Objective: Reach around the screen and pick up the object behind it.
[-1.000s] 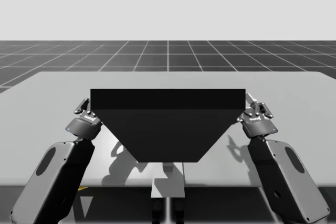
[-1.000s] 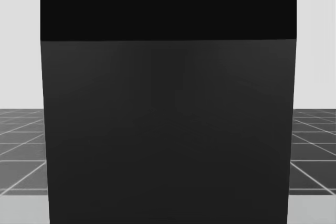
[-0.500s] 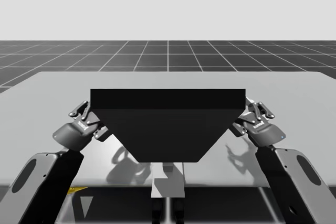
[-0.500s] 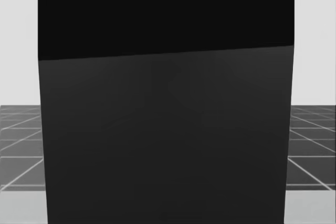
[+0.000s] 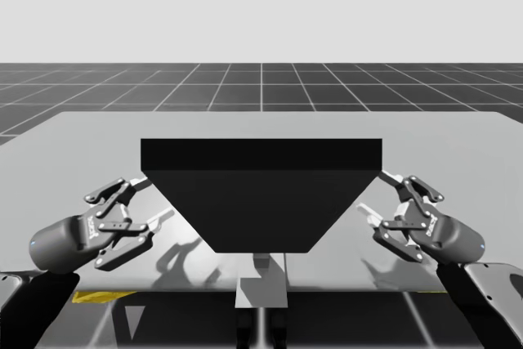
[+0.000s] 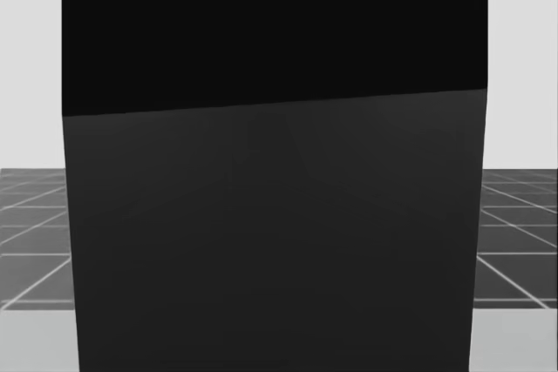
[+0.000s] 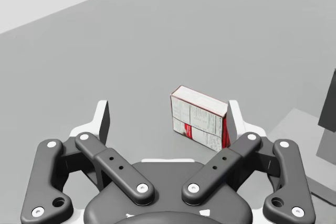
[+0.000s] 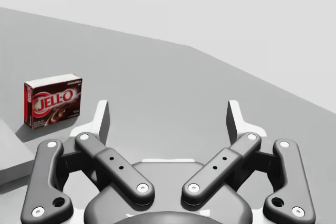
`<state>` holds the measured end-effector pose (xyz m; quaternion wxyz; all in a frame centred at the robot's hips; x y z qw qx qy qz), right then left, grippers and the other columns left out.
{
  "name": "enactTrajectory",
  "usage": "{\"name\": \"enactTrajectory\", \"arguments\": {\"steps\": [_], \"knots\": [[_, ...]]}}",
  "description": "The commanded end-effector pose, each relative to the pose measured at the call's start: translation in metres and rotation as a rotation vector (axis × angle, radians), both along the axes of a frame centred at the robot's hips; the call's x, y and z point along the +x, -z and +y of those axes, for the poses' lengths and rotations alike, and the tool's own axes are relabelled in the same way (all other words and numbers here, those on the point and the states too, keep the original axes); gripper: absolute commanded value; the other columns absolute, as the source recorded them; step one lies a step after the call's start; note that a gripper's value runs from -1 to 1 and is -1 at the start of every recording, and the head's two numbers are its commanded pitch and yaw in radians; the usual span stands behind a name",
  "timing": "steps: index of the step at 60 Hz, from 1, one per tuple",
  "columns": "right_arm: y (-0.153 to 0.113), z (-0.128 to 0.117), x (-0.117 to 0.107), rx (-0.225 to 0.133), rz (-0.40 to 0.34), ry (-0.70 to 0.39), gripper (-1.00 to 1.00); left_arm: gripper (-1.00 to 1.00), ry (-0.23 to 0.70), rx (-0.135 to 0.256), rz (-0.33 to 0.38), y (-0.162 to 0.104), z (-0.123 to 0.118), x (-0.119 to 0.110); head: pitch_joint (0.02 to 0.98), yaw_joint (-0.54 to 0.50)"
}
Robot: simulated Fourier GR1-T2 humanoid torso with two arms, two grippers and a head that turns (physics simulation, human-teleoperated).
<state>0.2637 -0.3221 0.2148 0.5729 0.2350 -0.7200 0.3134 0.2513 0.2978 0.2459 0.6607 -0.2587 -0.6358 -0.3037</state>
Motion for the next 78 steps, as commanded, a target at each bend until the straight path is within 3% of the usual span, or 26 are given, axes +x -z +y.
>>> {"name": "enactTrajectory", "arguments": {"steps": [1,8,19,27,32,42,78], "knots": [[0.006,-0.008,-0.019,-0.038,-0.014,-0.149,-1.0,-1.0,0.096,0.062,0.011,0.007,0.004,-0.011,0.132,-0.01],[0.013,-0.008,-0.024,-0.064,-0.008,-0.238,-1.0,-1.0,0.16,0.108,0.013,0.009,0.003,-0.009,0.132,0.0],[0.015,-0.005,-0.022,-0.066,-0.008,-0.246,-1.0,-1.0,0.185,0.139,0.048,0.016,-0.001,0.006,0.134,0.0],[0.016,-0.003,-0.021,-0.075,-0.01,-0.252,-1.0,-1.0,0.194,0.183,0.062,0.025,-0.009,0.024,0.137,0.01],[0.016,-0.002,-0.022,-0.077,-0.014,-0.258,-1.0,-1.0,0.199,0.187,0.08,0.027,-0.012,0.036,0.138,0.01],[0.017,0.001,-0.02,-0.079,-0.019,-0.258,-1.0,-1.0,0.217,0.237,0.106,0.035,-0.03,0.06,0.14,0.02],[0.025,0.004,-0.021,-0.094,-0.028,-0.247,-1.0,-1.0,0.32,0.295,0.166,0.056,-0.084,0.108,0.156,0.0]]}}
